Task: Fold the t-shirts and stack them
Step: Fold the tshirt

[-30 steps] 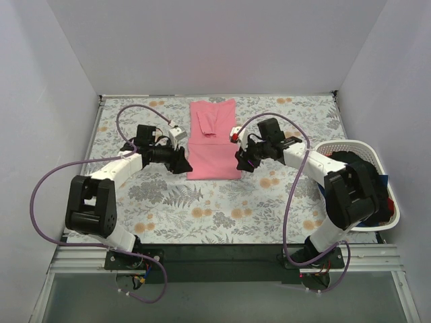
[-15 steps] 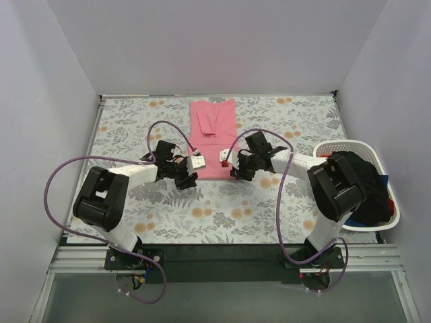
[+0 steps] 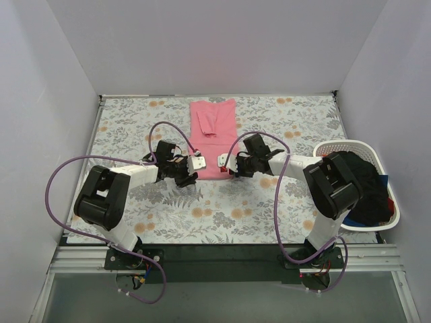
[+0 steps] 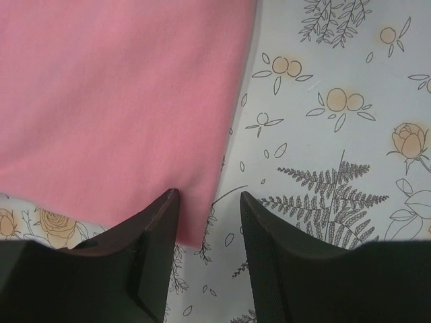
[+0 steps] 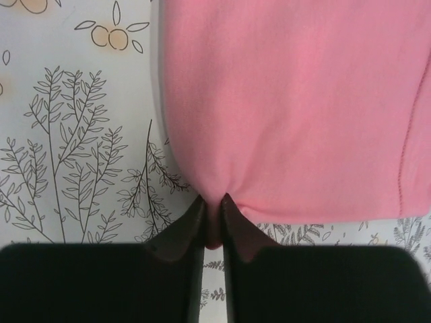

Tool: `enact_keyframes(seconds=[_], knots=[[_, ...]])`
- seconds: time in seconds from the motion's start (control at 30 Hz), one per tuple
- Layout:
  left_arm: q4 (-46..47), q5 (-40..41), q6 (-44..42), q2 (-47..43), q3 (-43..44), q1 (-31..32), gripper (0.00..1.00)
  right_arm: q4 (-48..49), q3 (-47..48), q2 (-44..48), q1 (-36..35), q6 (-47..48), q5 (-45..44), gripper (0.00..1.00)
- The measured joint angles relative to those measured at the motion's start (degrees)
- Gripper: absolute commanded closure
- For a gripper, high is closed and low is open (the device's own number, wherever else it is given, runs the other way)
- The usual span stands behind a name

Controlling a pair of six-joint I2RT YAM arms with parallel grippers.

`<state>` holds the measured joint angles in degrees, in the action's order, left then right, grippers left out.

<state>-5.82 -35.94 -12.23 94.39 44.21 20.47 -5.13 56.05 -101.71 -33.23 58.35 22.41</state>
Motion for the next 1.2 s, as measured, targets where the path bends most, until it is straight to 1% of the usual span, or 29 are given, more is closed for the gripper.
enact_keyframes(seconds=[0.07,0.1,0.3,0.4,0.43,0.5,0.53,0.63,0.67,0.83,0.97,1.1,1.2], knots=[[-0.2,0.0,-0.1,0.0,0.1,0.0,0.60,0.7,-0.5,0.0,0.0,0.8,-0.2,0.97],[-0.3,0.1,-0.3,0.0,0.1,0.0,0.60,0.9,-0.5,0.1,0.0,1.1,-0.2,0.99],[-0.6,1.1,-1.6,0.3,0.7,0.0,0.61,1.0,-0.6,0.1,-0.1,1.9,-0.2,0.99],[-0.1,1.4,-2.1,1.4,1.5,0.0,0.70,1.0,-0.6,0.1,-0.1,1.9,-0.2,0.99],[0.0,1.5,-2.3,1.8,1.9,0.0,0.79,1.0,-0.6,0.1,-0.1,1.9,-0.2,0.99],[-0.2,1.7,-3.2,2.7,2.8,0.0,0.85,0.9,-0.6,0.1,-0.1,1.9,-0.2,0.99],[-0.7,1.7,-3.9,3.0,3.2,0.0,0.91,0.8,-0.5,0.1,-0.1,1.8,-0.2,0.99],[-3.5,1.3,-6.7,3.3,4.4,0.0,0.97,-0.4,0.1,0.1,-0.1,1.3,-0.2,0.99],[-4.8,1.0,-7.6,3.2,4.8,0.0,1.00,-1.4,0.5,0.1,-0.1,0.9,-0.2,0.99],[-13.0,0.1,-7.6,2.8,7.6,0.0,1.00,-7.7,4.6,0.1,0.2,-3.0,0.5,0.99],[-21.0,-1.4,-5.7,2.8,15.5,-1.4,1.00,-12.8,10.3,0.4,1.6,-6.0,1.6,0.99],[-24.1,-2.4,-4.7,2.7,22.4,-3.2,1.00,-16.7,15.4,2.0,3.3,-7.5,2.1,0.99],[-26.3,-3.3,-4.6,2.0,24.1,-3.7,1.00,-19.2,17.5,4.0,3.7,-8.0,2.4,0.99]])
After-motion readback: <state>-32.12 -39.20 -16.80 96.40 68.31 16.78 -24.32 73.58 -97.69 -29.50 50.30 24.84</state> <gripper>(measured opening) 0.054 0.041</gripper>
